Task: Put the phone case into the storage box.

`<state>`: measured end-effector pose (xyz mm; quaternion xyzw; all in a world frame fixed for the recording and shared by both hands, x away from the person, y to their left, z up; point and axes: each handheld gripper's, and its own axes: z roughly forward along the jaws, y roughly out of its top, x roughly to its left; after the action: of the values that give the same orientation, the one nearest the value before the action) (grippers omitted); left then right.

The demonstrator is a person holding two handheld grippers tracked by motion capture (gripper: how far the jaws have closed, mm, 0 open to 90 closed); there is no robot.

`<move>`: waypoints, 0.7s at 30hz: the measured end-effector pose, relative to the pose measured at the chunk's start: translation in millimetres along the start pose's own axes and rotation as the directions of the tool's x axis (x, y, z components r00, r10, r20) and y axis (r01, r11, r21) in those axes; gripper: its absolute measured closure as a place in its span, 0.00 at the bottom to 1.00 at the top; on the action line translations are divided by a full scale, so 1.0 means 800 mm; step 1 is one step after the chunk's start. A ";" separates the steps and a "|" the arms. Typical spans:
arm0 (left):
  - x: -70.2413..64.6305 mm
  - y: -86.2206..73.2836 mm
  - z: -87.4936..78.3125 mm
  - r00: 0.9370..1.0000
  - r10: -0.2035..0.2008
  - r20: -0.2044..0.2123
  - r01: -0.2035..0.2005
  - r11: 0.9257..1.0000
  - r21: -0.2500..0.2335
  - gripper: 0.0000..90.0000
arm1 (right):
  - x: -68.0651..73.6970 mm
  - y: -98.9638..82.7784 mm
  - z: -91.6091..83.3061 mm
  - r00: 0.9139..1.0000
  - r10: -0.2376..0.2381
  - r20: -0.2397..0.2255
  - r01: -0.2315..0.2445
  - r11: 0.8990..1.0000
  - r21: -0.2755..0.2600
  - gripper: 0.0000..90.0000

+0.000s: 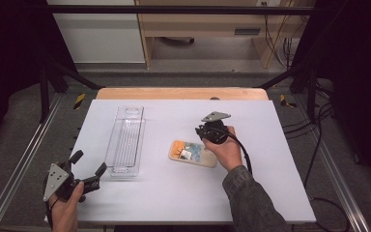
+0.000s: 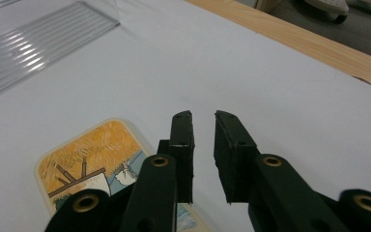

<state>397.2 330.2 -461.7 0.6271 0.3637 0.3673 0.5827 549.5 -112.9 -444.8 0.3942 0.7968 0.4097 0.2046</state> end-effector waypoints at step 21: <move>0.001 0.000 0.000 1.000 -0.003 -0.001 0.003 1.000 -0.002 0.04 | 0.013 -0.019 0.058 0.999 -0.015 -0.045 0.020 0.994 0.108 1.00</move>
<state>397.3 331.2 -461.4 0.6257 0.3648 0.3670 0.5837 566.3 -87.4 -483.8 0.3886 0.8257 0.3723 0.1690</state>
